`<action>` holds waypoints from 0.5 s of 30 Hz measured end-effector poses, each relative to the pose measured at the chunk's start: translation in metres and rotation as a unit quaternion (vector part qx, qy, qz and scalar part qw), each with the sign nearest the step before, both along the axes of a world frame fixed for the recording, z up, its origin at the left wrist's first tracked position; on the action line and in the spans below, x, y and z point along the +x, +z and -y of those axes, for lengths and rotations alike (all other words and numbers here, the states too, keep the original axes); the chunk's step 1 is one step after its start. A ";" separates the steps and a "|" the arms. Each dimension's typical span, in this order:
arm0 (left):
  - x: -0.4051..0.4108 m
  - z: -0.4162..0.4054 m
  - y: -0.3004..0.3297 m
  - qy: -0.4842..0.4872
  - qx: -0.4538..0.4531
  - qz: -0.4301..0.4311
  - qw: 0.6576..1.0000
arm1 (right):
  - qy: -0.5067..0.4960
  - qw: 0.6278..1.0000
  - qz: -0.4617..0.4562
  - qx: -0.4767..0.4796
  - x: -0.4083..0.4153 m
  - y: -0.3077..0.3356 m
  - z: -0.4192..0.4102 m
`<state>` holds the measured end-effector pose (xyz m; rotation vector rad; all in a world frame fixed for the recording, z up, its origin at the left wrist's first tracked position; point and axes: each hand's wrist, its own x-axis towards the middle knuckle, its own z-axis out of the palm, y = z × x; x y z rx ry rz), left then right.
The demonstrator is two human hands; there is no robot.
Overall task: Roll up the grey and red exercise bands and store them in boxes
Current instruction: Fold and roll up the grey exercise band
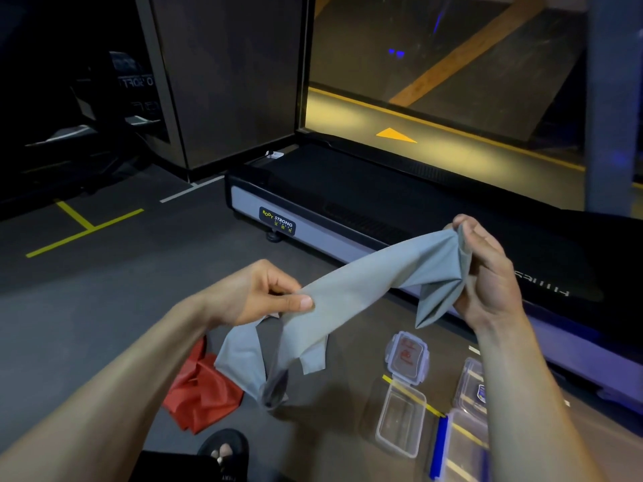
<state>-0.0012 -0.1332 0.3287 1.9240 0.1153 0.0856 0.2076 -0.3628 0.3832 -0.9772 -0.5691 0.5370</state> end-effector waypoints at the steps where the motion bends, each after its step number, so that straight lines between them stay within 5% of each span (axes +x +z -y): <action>1: -0.003 -0.001 0.005 -0.015 -0.063 0.004 0.998 | 0.003 1.000 0.001 -0.004 0.003 -0.001 0.002; 4: -0.013 -0.003 0.018 -0.065 -0.291 0.020 0.954 | 0.038 0.998 0.030 -0.035 0.013 -0.009 0.007; 6: -0.014 0.001 0.022 -0.092 -0.339 0.039 0.935 | 0.078 0.995 0.043 -0.054 0.016 -0.015 0.006; 15: -0.003 0.006 0.023 0.006 -0.281 0.028 0.959 | 0.047 0.998 -0.015 0.049 0.018 -0.020 0.002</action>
